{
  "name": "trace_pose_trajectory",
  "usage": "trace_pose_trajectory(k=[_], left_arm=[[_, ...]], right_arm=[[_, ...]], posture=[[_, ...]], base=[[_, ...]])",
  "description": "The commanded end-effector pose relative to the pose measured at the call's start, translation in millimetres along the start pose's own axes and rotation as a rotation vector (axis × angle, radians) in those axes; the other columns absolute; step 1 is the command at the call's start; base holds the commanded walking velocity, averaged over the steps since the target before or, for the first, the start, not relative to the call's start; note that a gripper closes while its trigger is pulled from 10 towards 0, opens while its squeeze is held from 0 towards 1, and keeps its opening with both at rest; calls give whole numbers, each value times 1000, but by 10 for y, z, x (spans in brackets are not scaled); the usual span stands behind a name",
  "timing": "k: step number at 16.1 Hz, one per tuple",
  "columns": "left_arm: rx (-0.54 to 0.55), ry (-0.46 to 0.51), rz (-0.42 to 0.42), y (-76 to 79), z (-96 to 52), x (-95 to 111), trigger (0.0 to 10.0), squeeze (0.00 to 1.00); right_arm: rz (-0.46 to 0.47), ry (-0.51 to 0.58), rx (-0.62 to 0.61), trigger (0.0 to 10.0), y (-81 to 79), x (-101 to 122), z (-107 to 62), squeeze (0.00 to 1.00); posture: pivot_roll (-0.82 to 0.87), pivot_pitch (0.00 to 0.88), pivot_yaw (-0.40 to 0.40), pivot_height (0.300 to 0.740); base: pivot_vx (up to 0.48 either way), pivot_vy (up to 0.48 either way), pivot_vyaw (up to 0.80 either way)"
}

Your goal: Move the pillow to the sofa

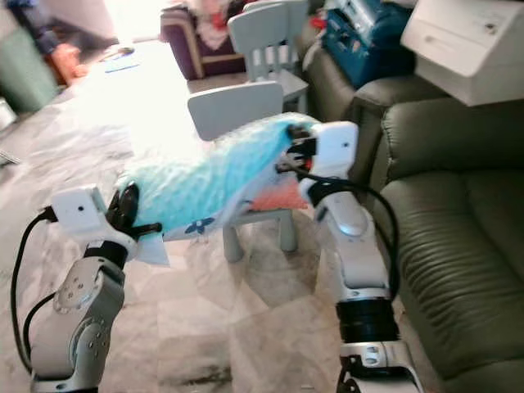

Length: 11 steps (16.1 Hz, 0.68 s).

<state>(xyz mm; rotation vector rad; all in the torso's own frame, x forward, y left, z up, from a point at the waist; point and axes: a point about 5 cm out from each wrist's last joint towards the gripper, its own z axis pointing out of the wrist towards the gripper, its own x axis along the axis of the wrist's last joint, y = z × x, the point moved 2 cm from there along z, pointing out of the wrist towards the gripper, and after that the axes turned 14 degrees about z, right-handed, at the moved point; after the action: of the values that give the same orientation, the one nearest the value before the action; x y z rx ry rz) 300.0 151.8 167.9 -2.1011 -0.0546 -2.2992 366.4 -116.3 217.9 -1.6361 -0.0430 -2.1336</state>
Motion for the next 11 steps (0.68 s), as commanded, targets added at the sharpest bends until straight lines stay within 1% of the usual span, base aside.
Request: trace_pose_trajectory(k=[1,2,3,8,11], left_arm=[[31,4,17,-103,-28,-1,0,0],[26,6,11,-90,-29,-4,0,0],[24,6,7,-81,-31,-8,0,0],[-11,14,-36,-27,-19,-2,0,0],[-21,16,-44,-6,-21,-4,0,0]], right_arm=[[10,11,56,10000,-180,27,58,0],[8,6,49,10000,-166,26,54,0],[7,4,46,10000,-158,24,51,0],[0,-4,38,10000,-129,32,51,0],[-3,-11,42,10000,-126,33,45,0]], posture=[[-234,111,90,740],[-242,110,90,740],[-243,110,89,740],[-251,106,88,740],[-252,109,86,740]], base=[[0,0,0],[0,0,0],[0,0,-419],[0,0,-793],[0,0,-788]])
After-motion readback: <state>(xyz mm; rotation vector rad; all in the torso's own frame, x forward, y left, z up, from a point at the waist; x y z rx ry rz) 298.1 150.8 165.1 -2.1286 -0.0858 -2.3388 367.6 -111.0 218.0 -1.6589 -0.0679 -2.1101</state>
